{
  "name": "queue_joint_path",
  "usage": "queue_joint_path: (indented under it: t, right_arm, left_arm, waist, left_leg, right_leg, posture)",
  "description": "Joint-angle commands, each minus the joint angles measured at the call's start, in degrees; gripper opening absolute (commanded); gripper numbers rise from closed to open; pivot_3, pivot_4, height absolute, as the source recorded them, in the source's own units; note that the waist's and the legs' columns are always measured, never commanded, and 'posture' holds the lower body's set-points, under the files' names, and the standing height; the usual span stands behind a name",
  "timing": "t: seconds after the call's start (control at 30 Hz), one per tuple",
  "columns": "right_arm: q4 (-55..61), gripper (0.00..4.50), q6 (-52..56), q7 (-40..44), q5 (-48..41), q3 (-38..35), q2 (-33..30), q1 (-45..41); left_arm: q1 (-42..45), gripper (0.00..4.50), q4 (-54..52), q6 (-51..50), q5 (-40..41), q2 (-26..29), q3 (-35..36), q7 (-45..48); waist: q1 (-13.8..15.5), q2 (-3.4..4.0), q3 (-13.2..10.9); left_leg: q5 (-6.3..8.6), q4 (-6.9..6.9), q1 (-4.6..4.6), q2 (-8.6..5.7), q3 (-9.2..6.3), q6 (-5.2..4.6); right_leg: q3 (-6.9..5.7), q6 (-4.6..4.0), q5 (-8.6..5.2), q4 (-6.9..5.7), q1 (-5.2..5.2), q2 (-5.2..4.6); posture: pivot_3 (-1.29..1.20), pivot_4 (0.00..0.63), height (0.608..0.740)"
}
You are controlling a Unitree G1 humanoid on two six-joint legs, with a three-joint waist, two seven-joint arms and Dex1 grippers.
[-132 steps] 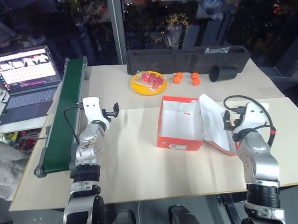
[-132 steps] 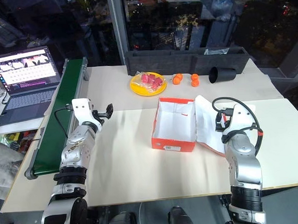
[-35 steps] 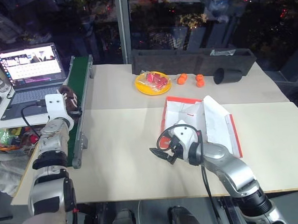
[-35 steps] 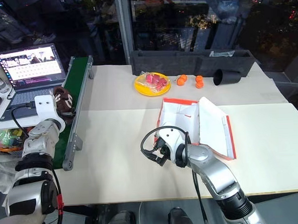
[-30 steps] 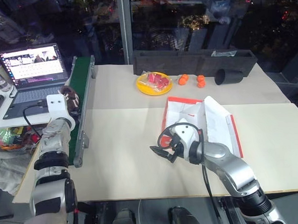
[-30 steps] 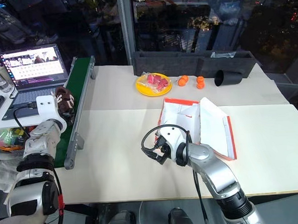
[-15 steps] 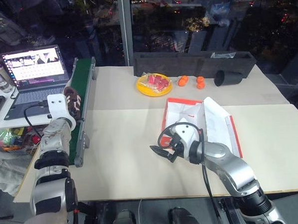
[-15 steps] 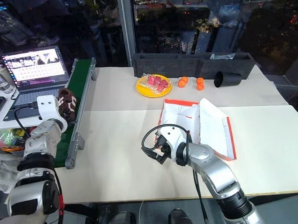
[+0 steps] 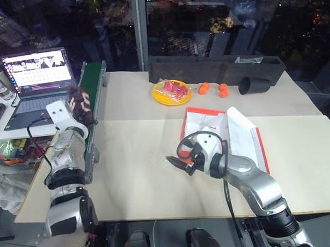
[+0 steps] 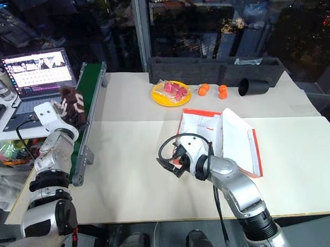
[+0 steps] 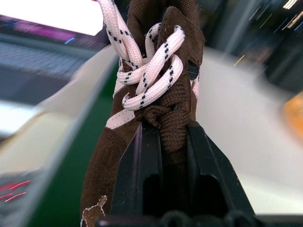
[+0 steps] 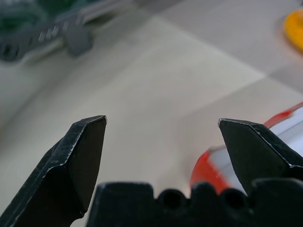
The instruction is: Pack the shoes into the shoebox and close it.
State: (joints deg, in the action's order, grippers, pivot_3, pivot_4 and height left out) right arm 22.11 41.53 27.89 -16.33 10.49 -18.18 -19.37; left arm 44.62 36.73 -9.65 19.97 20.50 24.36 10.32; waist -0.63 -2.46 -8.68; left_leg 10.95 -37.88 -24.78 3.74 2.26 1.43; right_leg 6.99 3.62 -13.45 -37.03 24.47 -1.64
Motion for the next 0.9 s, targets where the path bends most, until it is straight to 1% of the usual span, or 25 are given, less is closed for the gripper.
queue_joint_path:
  t: [0.03,0.1,0.13,0.17,0.2,0.3,0.37,0.47,0.63,0.73,0.83,0.9]
  right_arm:
    - [-2.63,4.50,2.06,-7.23,-2.68,-9.10,4.86,-5.53]
    - [-4.99,4.50,4.99,-11.62,-5.71,-14.87,8.57,-9.06]
    - [-7.07,4.50,7.34,-15.46,-8.12,-19.49,11.39,-11.79]
    - [-8.39,4.50,9.09,-17.96,-9.59,-22.54,13.25,-13.60]
    - [-9.42,4.50,11.19,-19.74,-11.37,-25.07,14.64,-15.10]
    - [-10.29,4.50,16.80,-22.67,-16.11,-29.53,17.55,-18.39]
    - [-10.41,4.50,19.24,-24.63,-17.97,-31.19,18.62,-19.69]
    - [-10.15,4.50,21.85,-26.78,-20.20,-32.96,19.62,-20.31]
    - [-8.84,4.50,24.58,-29.46,-25.63,-35.76,22.23,-21.06]
    - [-7.55,4.50,25.95,-30.64,-30.84,-36.95,24.88,-22.03]
    - [-6.98,4.50,26.07,-32.49,-35.94,-37.46,26.41,-22.81]
    - [-6.87,4.50,25.50,-33.62,-37.08,-36.31,26.23,-23.06]
  left_arm:
    - [-1.29,0.11,-13.29,-8.53,8.86,-5.63,-2.73,5.79]
    - [-3.52,0.11,-19.80,-15.12,12.23,-8.44,-6.81,9.57]
    - [-5.57,0.11,-24.22,-19.52,14.14,-9.38,-10.39,12.50]
    - [-6.97,0.11,-27.14,-22.34,15.17,-9.76,-12.60,14.22]
    - [-8.41,0.11,-29.79,-24.18,15.73,-10.12,-14.71,15.70]
    - [-11.58,0.11,-35.30,-27.17,16.65,-11.23,-18.86,17.78]
    - [-12.51,0.11,-37.75,-28.81,17.61,-12.48,-20.61,18.34]
    - [-12.54,0.11,-38.57,-29.63,17.81,-13.49,-21.05,17.72]
    - [-11.30,0.11,-36.80,-29.25,16.92,-14.34,-20.70,17.73]
    - [-10.58,0.11,-34.76,-28.59,15.82,-14.42,-20.93,18.00]
    - [-10.61,0.11,-34.96,-28.04,14.58,-14.06,-22.40,18.94]
    - [-10.54,0.11,-35.45,-28.10,14.77,-14.44,-22.48,19.09]
  waist:
    - [-0.08,-0.01,0.01]
    - [-0.09,0.00,0.01]
    - [0.01,0.00,0.01]
    - [-0.16,0.00,0.01]
    - [-0.34,0.00,0.01]
    - [-0.68,0.01,0.01]
    - [-1.36,0.02,0.00]
    - [-1.81,0.04,0.00]
    - [-1.95,0.04,0.00]
    - [-1.86,0.05,0.00]
    - [-1.84,0.05,-0.01]
    - [-1.85,0.06,-0.01]
  left_leg:
    - [0.00,0.00,0.00,0.00,0.00,0.00]
    - [0.01,0.00,0.00,-0.01,-0.01,-0.01]
    - [0.00,0.00,0.00,-0.02,-0.01,0.00]
    - [0.00,0.00,0.01,-0.02,-0.04,-0.01]
    - [0.00,0.00,0.01,-0.01,-0.06,-0.01]
    - [0.02,0.03,0.00,0.00,-0.09,-0.03]
    - [0.03,0.06,0.00,0.02,-0.09,-0.05]
    - [0.02,0.06,-0.01,0.01,-0.13,-0.05]
    - [0.02,0.05,0.03,0.00,-0.18,-0.06]
    - [0.03,0.05,-0.06,-0.01,-0.22,-0.06]
    - [0.03,0.05,-0.14,-0.02,-0.28,-0.06]
    - [0.03,0.05,-0.18,-0.02,-0.32,-0.07]
  right_leg:
    - [0.00,0.00,0.00,0.01,-0.01,0.00]
    - [0.01,0.00,0.00,0.02,-0.01,-0.01]
    - [0.00,0.00,0.00,0.00,-0.02,-0.02]
    - [-0.02,0.00,0.00,0.00,-0.03,-0.03]
    - [-0.03,0.00,0.00,0.00,-0.04,-0.01]
    - [-0.03,0.00,0.00,0.01,0.00,0.00]
    - [-0.01,-0.02,-0.01,0.00,0.04,0.02]
    - [-0.02,-0.03,-0.02,-0.02,0.03,0.02]
    - [-0.05,-0.03,-0.02,0.00,-0.03,0.02]
    - [-0.09,-0.03,-0.03,0.07,-0.02,0.01]
    - [-0.15,-0.03,-0.03,0.15,-0.01,0.00]
    - [-0.19,-0.03,-0.03,0.18,0.00,0.00]
  posture:
    - [0.00,0.150,0.713]
    - [0.00,0.150,0.713]
    - [0.00,0.150,0.713]
    - [0.00,0.150,0.713]
    - [0.00,0.150,0.713]
    - [0.00,0.150,0.713]
    - [0.00,0.150,0.713]
    - [0.00,0.150,0.713]
    - [0.00,0.150,0.713]
    - [0.00,0.150,0.713]
    - [0.00,0.150,0.713]
    - [0.00,0.150,0.713]
